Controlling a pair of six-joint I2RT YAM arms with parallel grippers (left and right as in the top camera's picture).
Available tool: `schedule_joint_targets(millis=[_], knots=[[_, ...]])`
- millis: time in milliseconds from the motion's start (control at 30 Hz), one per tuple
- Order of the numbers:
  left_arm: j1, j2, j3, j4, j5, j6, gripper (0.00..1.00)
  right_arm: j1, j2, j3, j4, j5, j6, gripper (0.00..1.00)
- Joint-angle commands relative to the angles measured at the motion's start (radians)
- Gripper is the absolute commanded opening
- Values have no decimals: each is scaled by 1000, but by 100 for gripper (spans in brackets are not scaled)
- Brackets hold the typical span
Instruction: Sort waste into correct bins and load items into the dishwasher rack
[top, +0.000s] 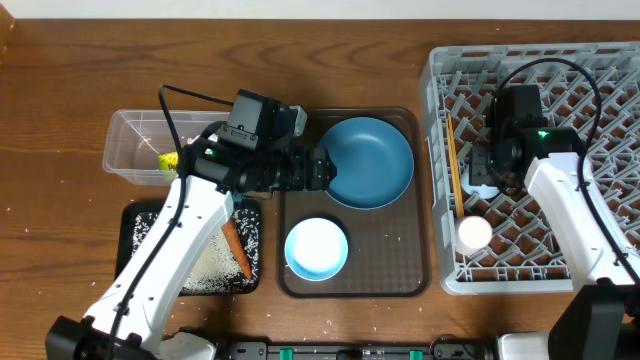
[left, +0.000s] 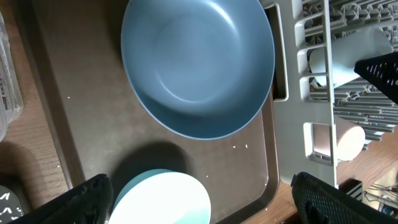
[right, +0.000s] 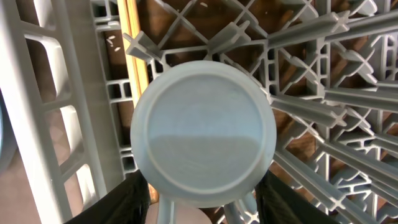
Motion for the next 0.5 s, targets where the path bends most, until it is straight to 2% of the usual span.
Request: schedule_joint_targets(millis=[0, 100, 267, 467], knots=[[2, 2, -3, -3, -8, 6, 94, -12, 6, -6, 5, -2, 4, 52], [2, 2, -3, -2, -8, 6, 94, -12, 6, -6, 5, -2, 4, 54], [2, 2, -3, -3, -8, 6, 94, -12, 6, -6, 14, -1, 3, 86], [2, 2, -3, -2, -8, 6, 94, -12, 6, -6, 73, -2, 4, 89]])
